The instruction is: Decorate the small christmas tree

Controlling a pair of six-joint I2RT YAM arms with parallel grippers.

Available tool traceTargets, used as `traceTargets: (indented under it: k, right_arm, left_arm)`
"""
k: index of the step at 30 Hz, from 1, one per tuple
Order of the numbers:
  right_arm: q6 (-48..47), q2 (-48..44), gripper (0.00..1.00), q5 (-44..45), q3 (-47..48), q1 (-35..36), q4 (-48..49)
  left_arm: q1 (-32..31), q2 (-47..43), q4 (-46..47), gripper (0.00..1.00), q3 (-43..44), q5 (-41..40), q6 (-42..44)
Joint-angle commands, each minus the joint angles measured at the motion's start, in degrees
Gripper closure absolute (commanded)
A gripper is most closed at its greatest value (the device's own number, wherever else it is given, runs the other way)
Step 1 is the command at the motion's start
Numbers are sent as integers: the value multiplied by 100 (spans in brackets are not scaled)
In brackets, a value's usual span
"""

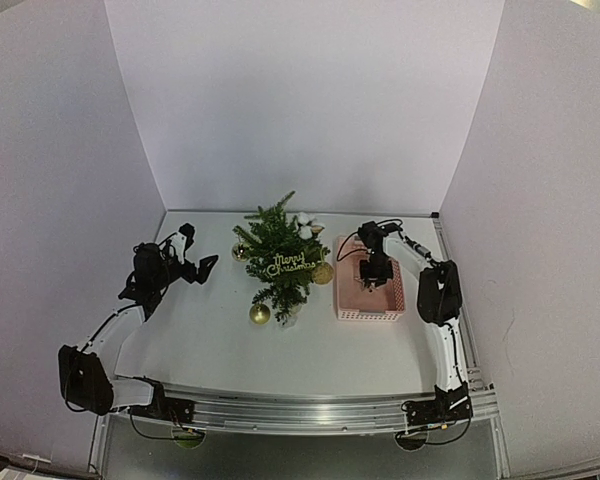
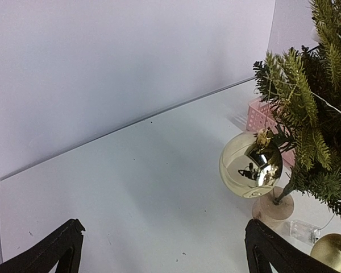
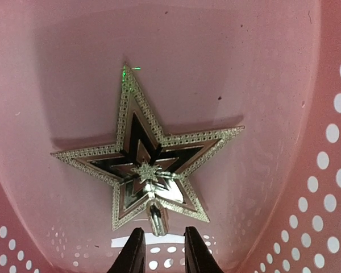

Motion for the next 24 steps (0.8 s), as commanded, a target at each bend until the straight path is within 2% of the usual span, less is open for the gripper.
traceTargets:
  k: [1, 15, 24]
  right_arm:
    - [-119, 193, 78, -118, 259, -43, -151]
    - [-130, 330, 85, -296, 63, -47, -144]
    - [-171, 377, 85, -230, 29, -45, -141]
  left_arm:
    - [63, 46, 213, 0, 290, -29, 136]
    - [98, 50, 240, 0, 290, -5, 153]
    - [101, 29, 257, 0, 270, 29, 155]
